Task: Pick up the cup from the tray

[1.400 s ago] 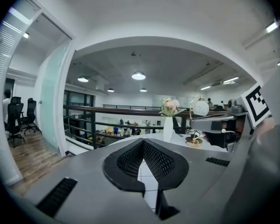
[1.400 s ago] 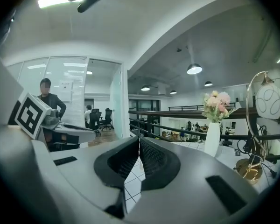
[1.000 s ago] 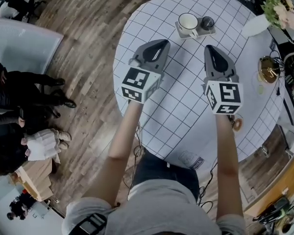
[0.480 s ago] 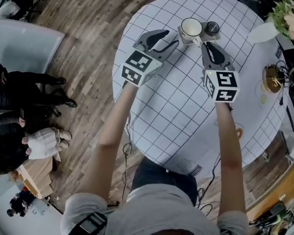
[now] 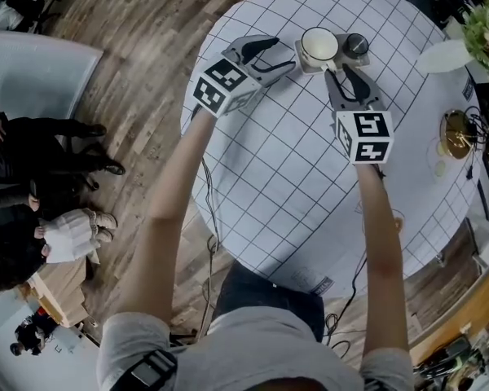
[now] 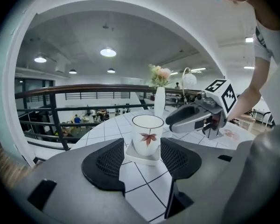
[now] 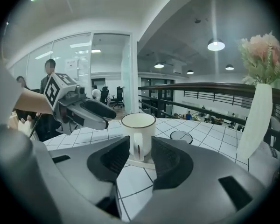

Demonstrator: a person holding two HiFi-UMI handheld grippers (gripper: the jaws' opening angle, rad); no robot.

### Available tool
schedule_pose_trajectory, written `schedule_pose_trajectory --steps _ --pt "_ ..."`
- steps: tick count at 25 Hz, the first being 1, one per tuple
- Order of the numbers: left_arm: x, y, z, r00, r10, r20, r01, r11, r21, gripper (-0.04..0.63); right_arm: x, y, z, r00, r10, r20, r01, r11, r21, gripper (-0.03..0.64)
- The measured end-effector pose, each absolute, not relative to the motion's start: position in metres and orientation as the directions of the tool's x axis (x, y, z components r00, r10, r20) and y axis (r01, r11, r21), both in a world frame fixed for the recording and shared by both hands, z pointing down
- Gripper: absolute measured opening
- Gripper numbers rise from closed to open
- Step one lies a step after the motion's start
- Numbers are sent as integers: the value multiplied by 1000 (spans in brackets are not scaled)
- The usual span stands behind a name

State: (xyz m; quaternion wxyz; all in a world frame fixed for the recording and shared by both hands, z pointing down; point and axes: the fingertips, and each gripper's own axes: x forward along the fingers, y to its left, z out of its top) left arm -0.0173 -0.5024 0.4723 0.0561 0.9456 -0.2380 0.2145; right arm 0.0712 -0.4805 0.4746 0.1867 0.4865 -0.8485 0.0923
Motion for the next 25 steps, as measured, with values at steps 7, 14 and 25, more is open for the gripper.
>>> schedule_pose_trajectory --steps 7,14,25 --pt "-5 -510 489 798 -355 487 -398 -917 -15 290 63 -488 489 -477 -770 423 -844 536 24 110" --pt "4 -514 495 814 -325 481 -365 -931 -11 321 58 -491 494 -505 -758 413 -822 568 37 64" --pt "36 -519 487 874 -248 418 -272 -962 -1 333 59 -491 494 -580 -706 406 -762 647 34 61"
